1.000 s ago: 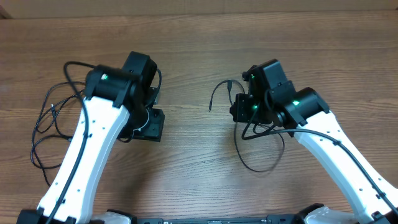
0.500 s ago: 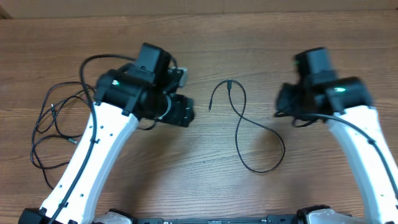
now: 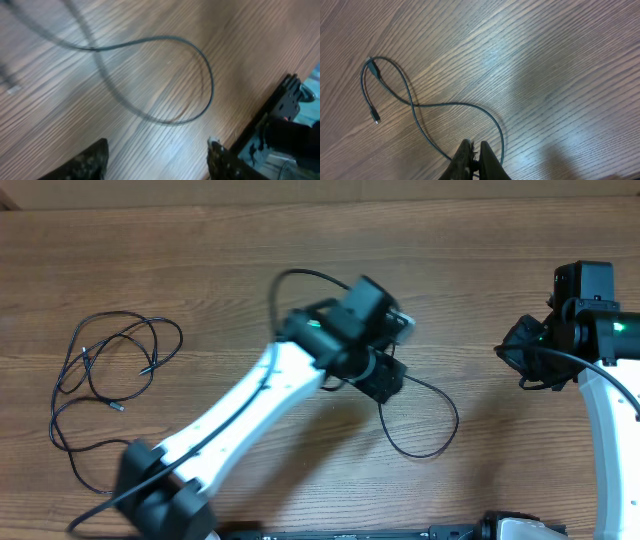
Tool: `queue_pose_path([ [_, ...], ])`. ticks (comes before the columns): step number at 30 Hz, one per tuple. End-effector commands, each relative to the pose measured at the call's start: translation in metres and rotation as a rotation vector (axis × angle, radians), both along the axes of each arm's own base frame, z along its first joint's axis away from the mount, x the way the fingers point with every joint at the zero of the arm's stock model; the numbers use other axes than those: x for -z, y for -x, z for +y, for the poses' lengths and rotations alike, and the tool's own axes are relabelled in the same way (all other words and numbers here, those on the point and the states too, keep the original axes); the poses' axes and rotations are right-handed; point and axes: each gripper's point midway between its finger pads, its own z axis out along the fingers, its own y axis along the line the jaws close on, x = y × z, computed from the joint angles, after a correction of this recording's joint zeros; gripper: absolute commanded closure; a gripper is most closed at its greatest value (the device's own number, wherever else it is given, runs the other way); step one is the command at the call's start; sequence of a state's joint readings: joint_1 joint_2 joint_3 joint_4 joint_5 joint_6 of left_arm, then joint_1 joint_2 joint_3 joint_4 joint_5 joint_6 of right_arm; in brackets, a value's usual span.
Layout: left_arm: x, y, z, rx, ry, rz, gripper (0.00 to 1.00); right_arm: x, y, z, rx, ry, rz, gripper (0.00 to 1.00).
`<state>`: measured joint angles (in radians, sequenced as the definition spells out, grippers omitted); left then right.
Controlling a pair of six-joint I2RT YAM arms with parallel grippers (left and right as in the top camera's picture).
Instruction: Untangle cables
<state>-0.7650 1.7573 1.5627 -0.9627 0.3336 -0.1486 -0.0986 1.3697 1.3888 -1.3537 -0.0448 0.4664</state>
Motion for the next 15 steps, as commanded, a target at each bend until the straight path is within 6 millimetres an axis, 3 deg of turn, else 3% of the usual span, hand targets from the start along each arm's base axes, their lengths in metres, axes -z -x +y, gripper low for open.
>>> queue_pose_path([
  [1, 0.031, 0.016, -0.033, 0.098, -0.014, 0.019, 0.46, -0.011, -0.004, -0.001, -0.011, 0.007, -0.042, 0.96],
  [3, 0.043, 0.02, -0.046, 0.125, -0.019, 0.014, 0.53, -0.011, -0.004, -0.001, -0.011, 0.008, -0.042, 0.96],
  [15, 0.087, 0.038, -0.099, 0.227, 0.007, -0.022, 0.56, -0.012, -0.001, -0.032, 0.1, 0.148, -0.03, 0.96],
])
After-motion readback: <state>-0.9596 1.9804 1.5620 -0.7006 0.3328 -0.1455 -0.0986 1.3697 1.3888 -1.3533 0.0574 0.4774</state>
